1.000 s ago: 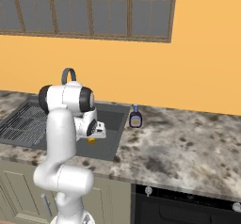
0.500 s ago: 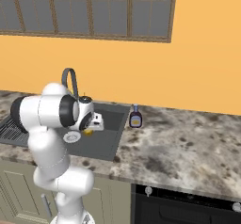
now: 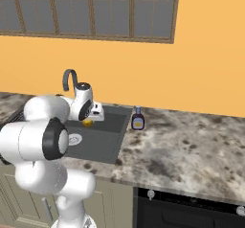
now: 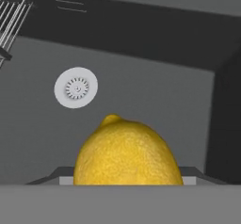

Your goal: Turn on the sink faucet. Then move the lemon from the counter to the sink. Turn off the sink. Move the vegetable from the sink to the pot next to the stove. Finally move the pot to the rear left burner.

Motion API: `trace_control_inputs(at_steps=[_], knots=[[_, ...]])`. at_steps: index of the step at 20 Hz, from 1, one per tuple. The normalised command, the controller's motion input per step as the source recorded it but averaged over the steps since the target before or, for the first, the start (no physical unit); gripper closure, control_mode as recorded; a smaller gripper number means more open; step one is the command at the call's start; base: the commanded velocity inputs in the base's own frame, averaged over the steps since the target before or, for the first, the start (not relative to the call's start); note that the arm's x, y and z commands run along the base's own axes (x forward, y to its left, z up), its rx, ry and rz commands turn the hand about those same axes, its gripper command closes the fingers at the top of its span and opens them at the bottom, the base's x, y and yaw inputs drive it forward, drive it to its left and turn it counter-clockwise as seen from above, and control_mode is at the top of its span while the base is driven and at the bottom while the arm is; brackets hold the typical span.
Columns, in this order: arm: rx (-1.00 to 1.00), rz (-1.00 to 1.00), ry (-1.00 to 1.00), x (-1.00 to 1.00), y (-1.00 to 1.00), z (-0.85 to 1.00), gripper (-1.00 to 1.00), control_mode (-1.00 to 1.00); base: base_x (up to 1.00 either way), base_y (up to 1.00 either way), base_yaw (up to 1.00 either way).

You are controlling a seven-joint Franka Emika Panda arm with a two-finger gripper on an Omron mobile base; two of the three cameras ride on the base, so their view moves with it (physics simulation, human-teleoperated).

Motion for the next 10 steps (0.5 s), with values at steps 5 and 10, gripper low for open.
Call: trace_control_inputs(at_steps=[5, 10], knots=[[0.00, -0.03, 0.00, -0.52, -0.14, 0.32, 1.00, -1.00, 0.00, 0.00, 0.00], [0.00, -0.03, 0.00, -0.41, -0.06, 0.37, 1.00, -1.00, 0.00, 0.00, 0.00]])
